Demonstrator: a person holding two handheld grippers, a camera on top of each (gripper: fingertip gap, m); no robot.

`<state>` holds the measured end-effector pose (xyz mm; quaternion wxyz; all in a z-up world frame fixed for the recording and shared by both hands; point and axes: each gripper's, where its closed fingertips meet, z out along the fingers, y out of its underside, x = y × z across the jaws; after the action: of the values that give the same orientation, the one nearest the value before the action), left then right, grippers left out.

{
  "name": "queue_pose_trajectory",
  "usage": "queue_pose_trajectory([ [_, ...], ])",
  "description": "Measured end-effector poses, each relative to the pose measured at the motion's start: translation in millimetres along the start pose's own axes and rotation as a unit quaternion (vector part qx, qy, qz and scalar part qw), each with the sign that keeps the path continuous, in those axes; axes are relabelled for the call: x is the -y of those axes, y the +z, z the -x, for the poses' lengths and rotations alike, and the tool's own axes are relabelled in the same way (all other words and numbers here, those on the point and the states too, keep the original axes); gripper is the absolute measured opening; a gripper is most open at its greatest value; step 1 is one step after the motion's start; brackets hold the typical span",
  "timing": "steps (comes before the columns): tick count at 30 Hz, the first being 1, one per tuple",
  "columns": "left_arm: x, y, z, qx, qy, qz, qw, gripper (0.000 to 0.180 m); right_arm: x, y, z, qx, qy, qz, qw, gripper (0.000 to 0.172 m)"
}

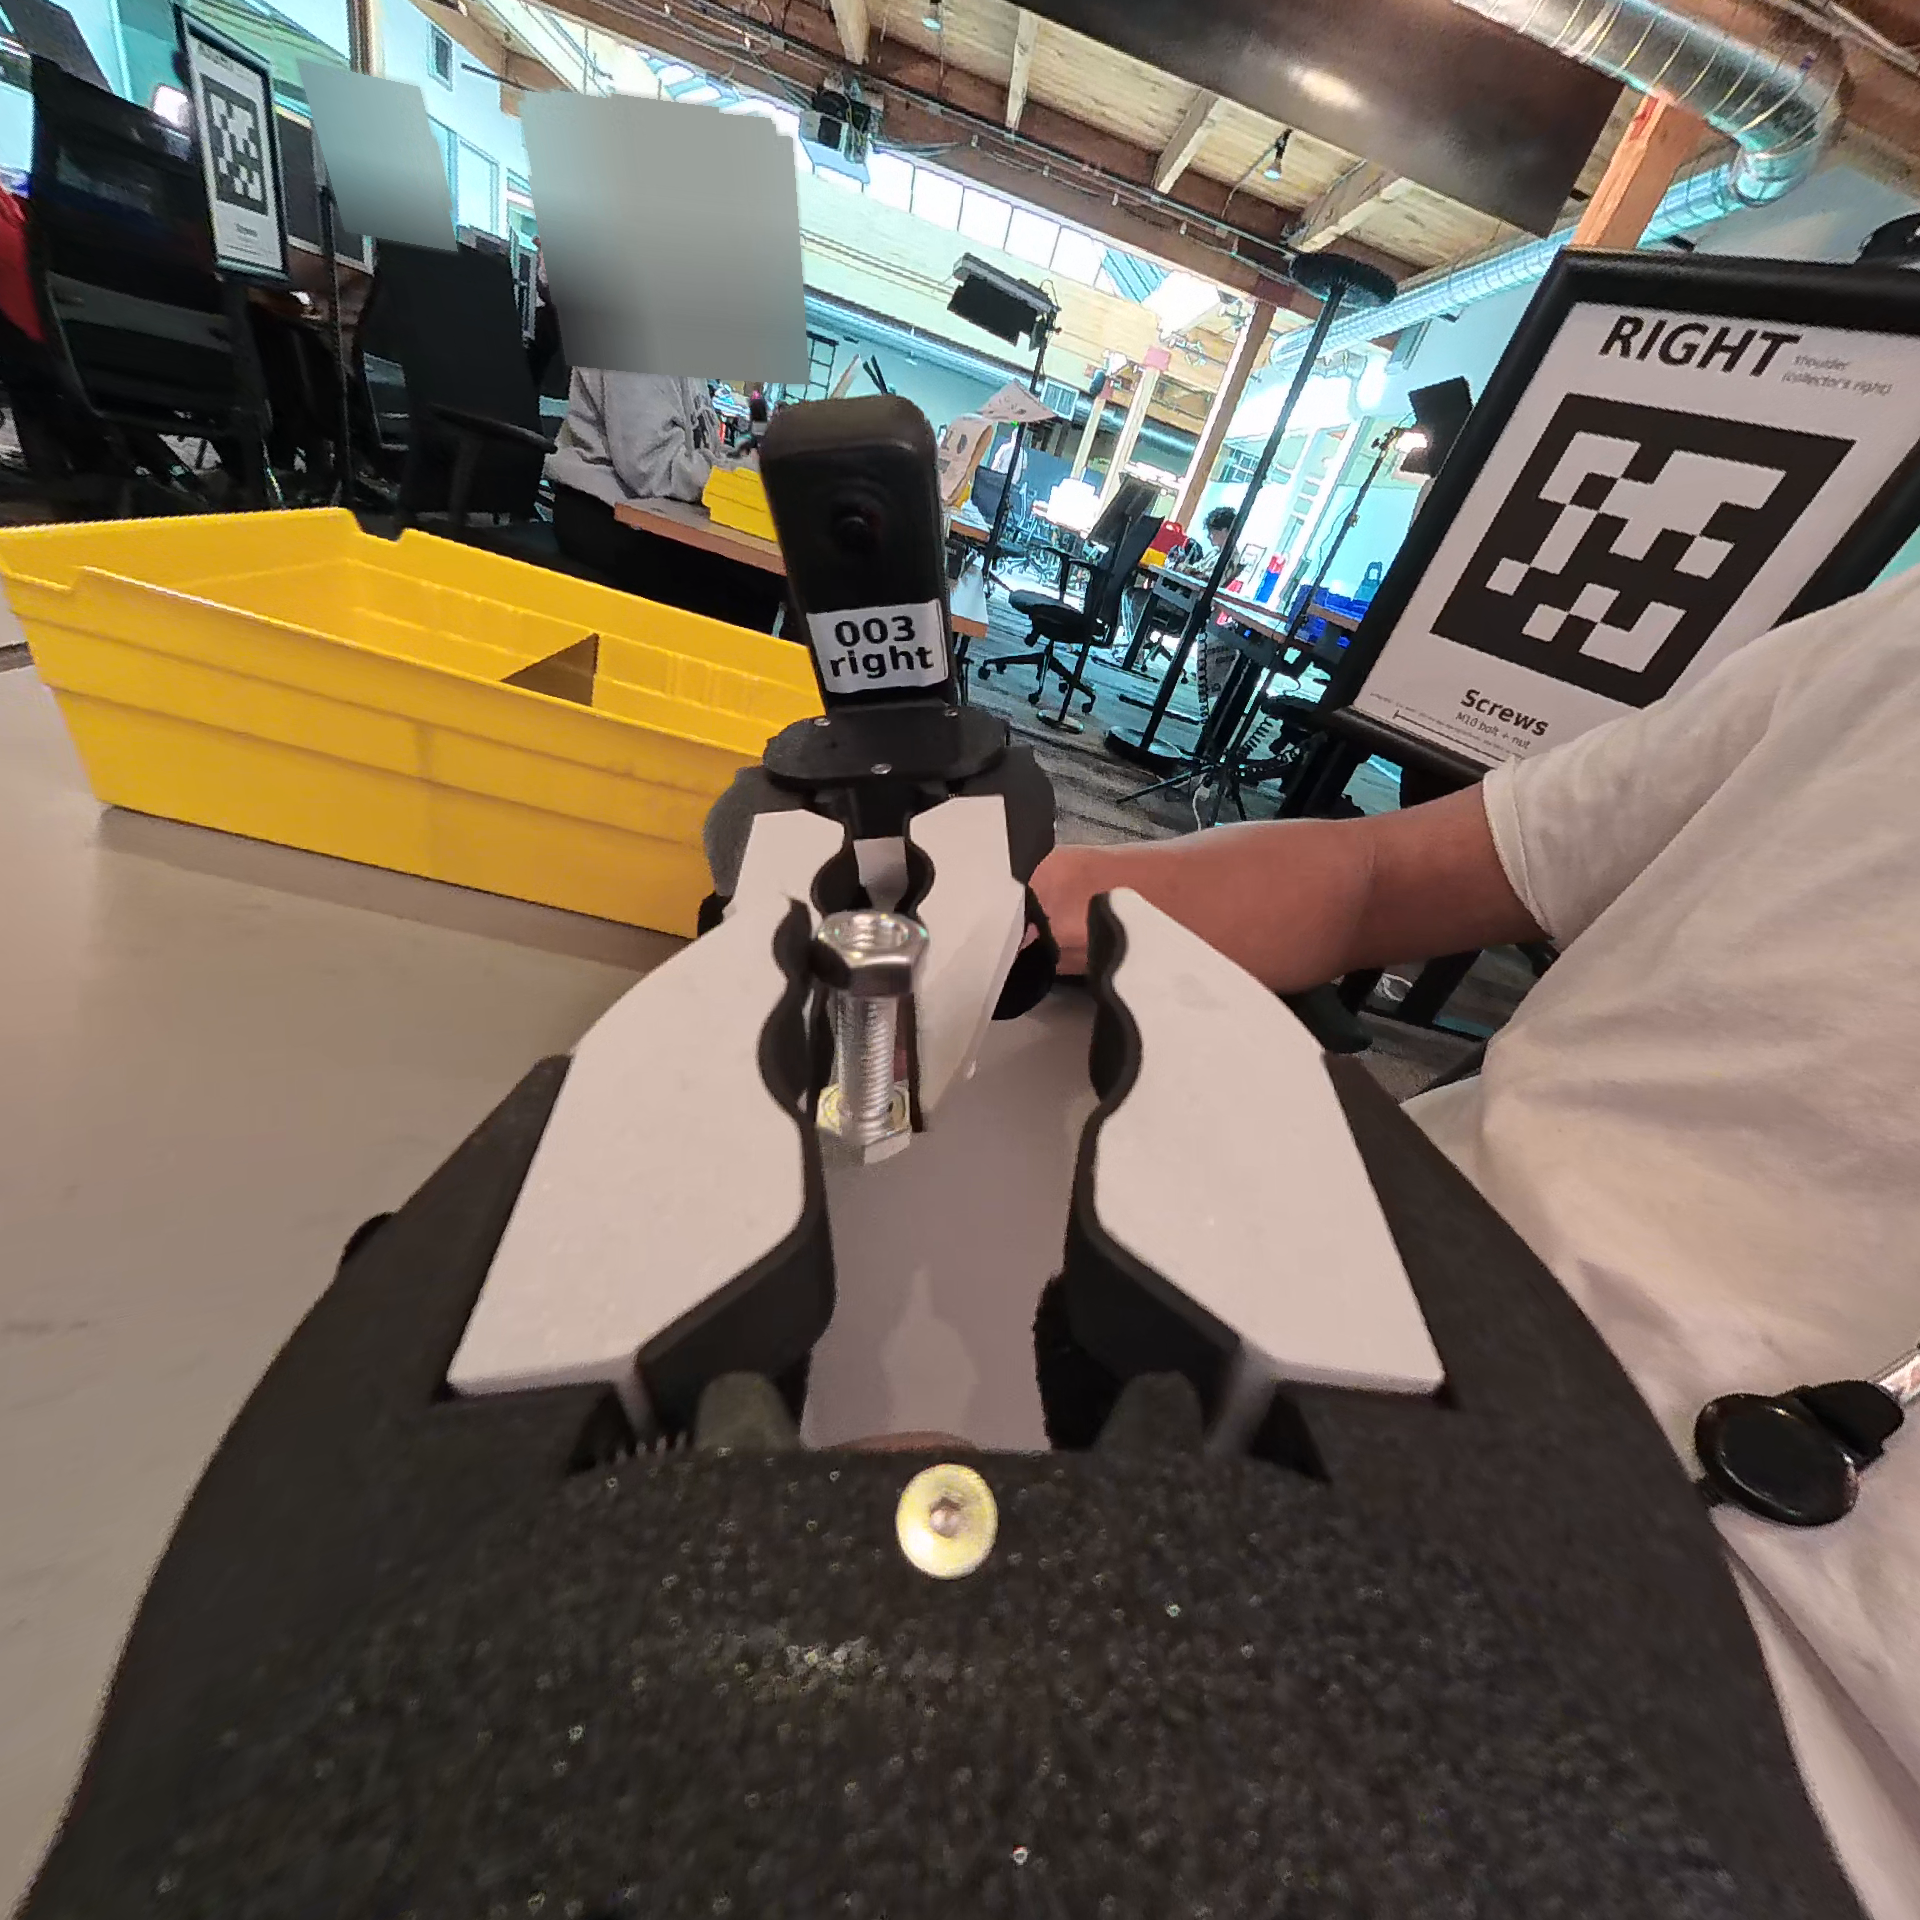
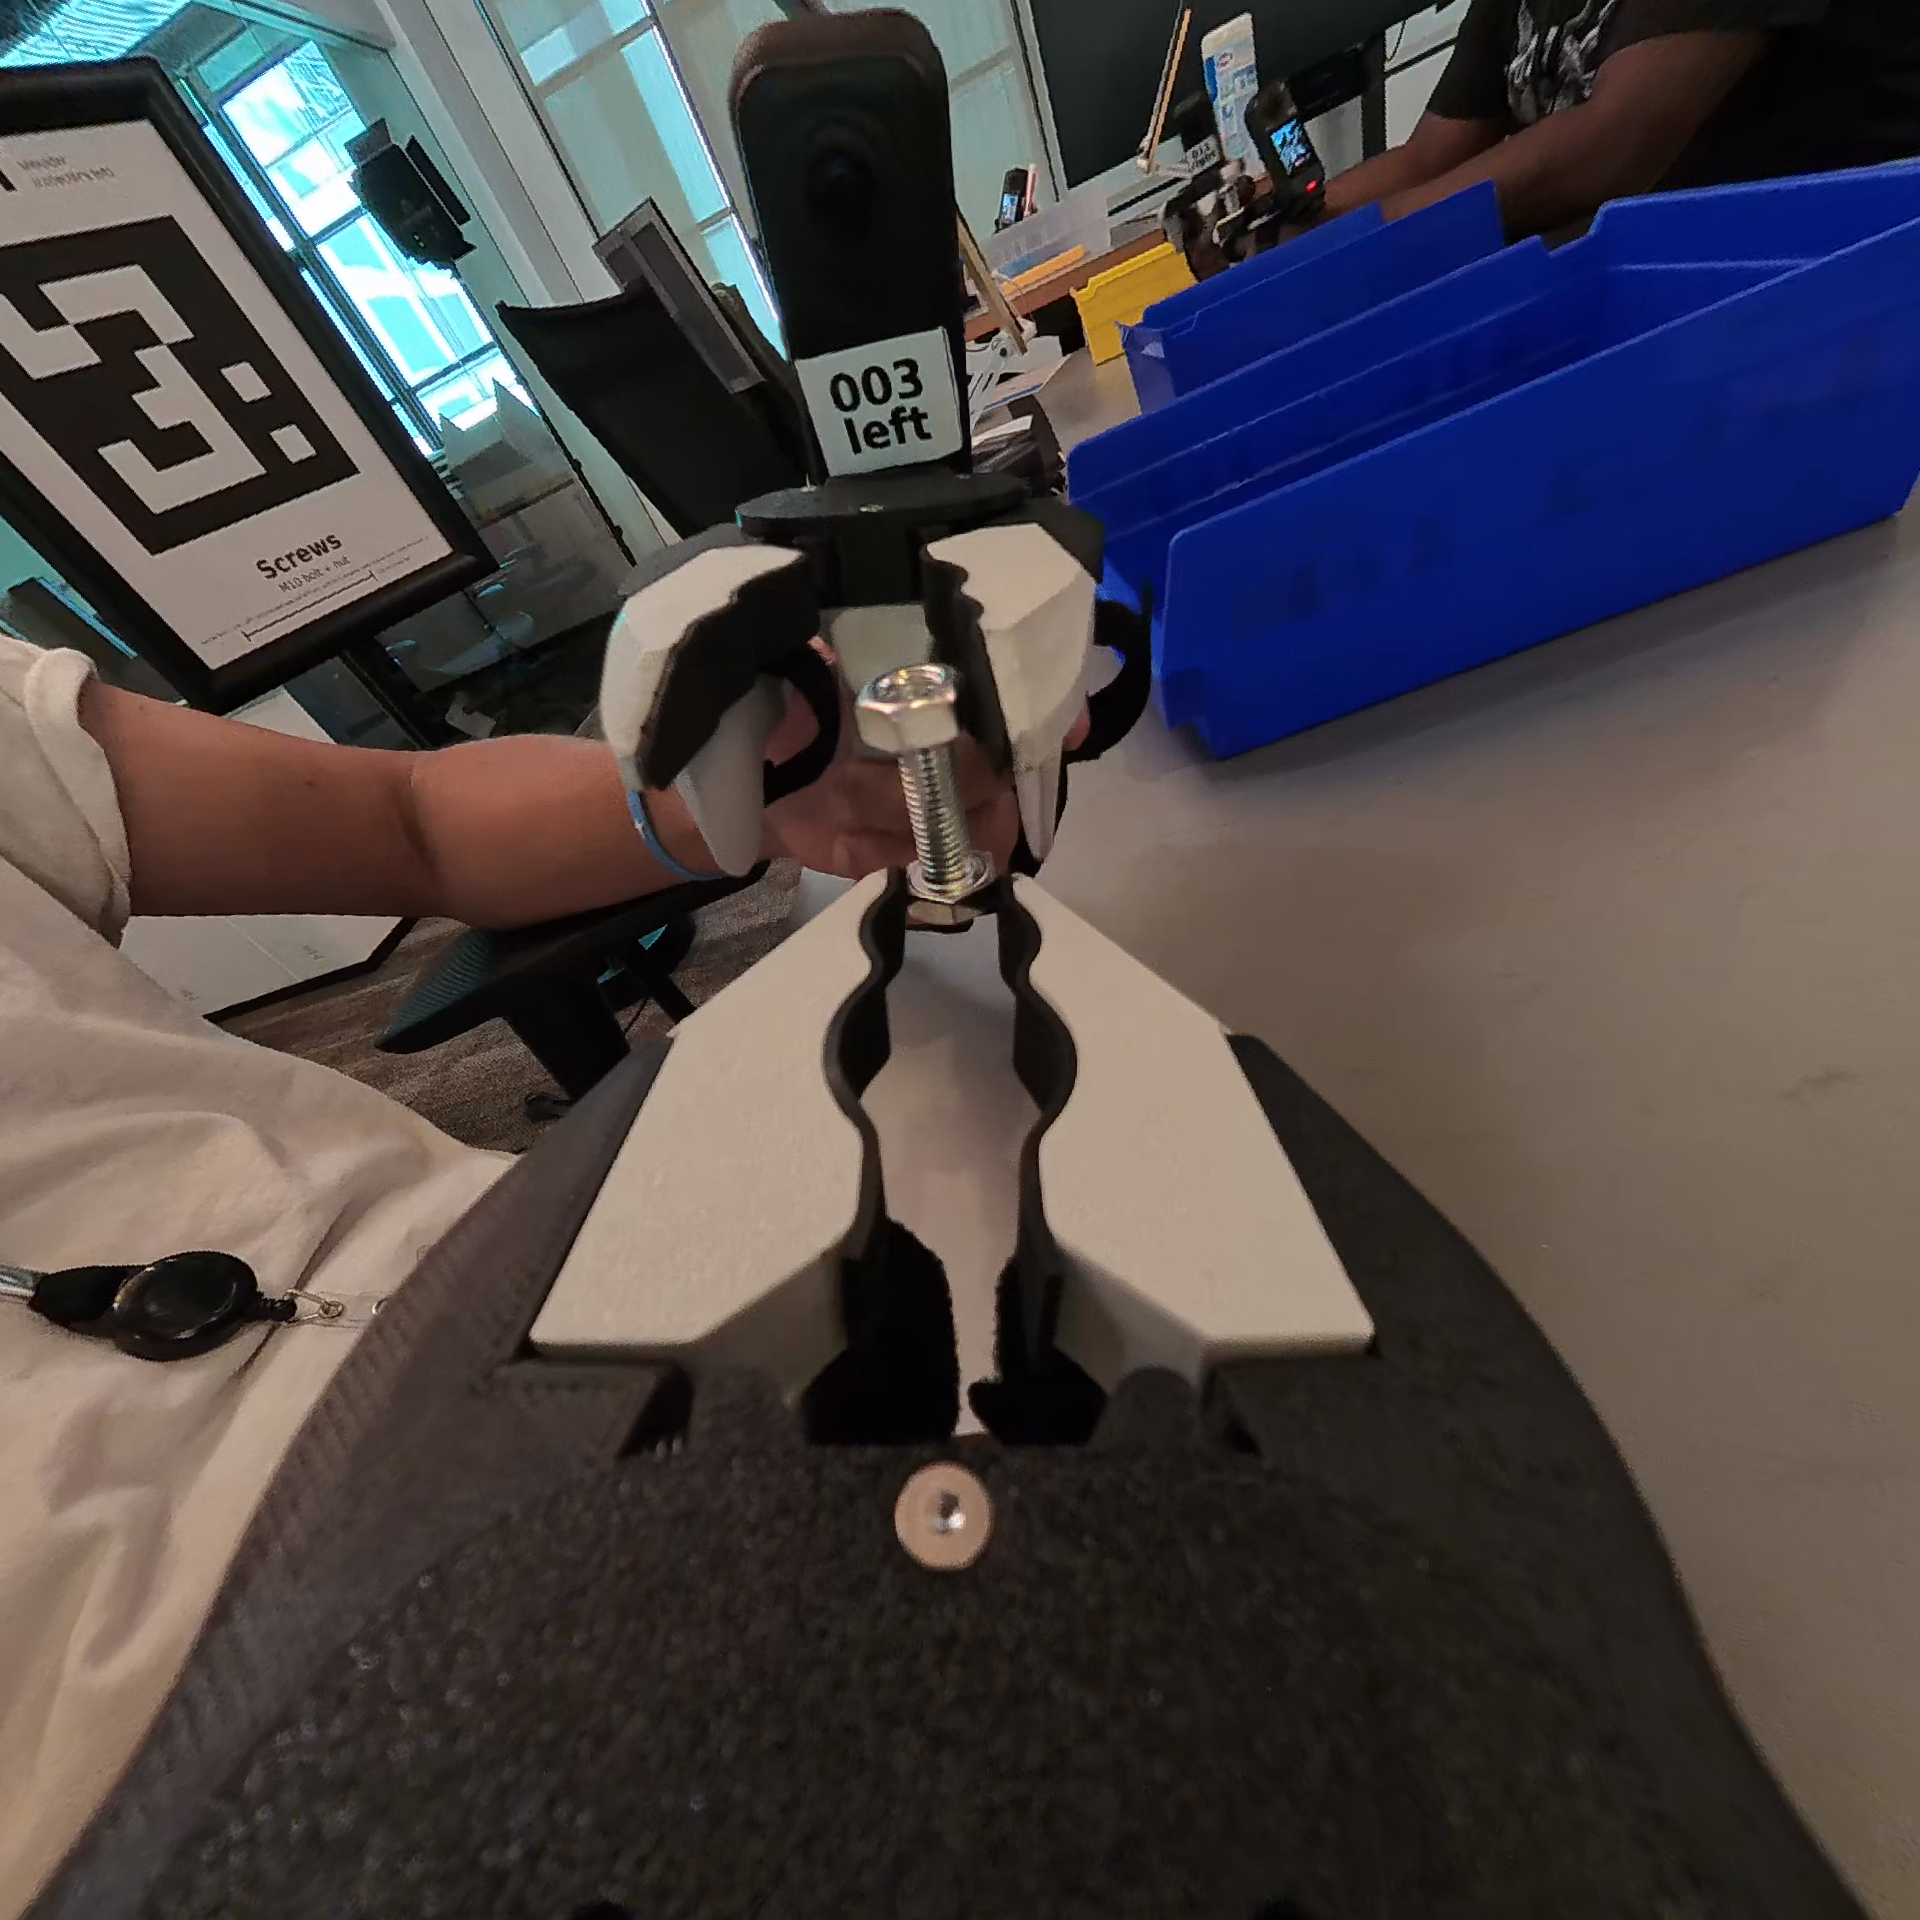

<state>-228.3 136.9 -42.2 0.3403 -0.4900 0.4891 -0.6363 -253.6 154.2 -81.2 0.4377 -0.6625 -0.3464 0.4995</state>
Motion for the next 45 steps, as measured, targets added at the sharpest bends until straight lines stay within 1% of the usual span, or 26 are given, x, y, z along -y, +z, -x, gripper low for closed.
queue_pose_trajectory([
  [16, 0.0, -6.3, 9.1, 0.025, 0.007, 0.004, 1.0, 0.034, 0.8, -5.5, -2.1, -0.005, 0.0, -0.002, 1.0, 0.017],
  [20, 1.7, -6.4, 10.9, 0.033, 0.012, -0.001, 0.999, 0.035, -0.5, -5.0, -2.2, -0.006, 0.001, 0.0, 1.0, 0.017],
  [23, 1.2, -6.3, 14.0, 0.047, 0.02, 0.0, 0.999, 0.034, -0.5, -4.3, -1.4, -0.005, 0.001, 0.001, 1.0, 0.017],
  [28, 2.0, -8.1, 17.6, 0.072, 0.048, 0.004, 0.996, 0.019, 0.0, -5.3, -1.7, -0.005, 0.001, -0.001, 1.0, 0.017],
  [34, 2.9, -9.2, 19.4, 0.09, 0.068, 0.009, 0.994, 0.019, 1.4, -6.3, -3.5, -0.013, -0.003, -0.004, 1.0, 0.017],
  [37, 6.9, -10.9, 23.0, 0.113, 0.074, 0.005, 0.991, 0.019, 6.3, -8.9, -7.5, -0.031, -0.014, -0.014, 0.999, 0.017],
  [41, 10.7, -14.4, 33.8, 0.155, 0.051, -0.005, 0.987, 0.019, 11.8, -12.1, -18.0, -0.082, -0.039, -0.024, 0.996, 0.017],
  [45, 13.0, -17.9, 47.7, 0.202, 0.004, -0.029, 0.979, 0.019, 17.3, -16.4, -31.9, -0.176, -0.107, -0.021, 0.978, 0.017],
])
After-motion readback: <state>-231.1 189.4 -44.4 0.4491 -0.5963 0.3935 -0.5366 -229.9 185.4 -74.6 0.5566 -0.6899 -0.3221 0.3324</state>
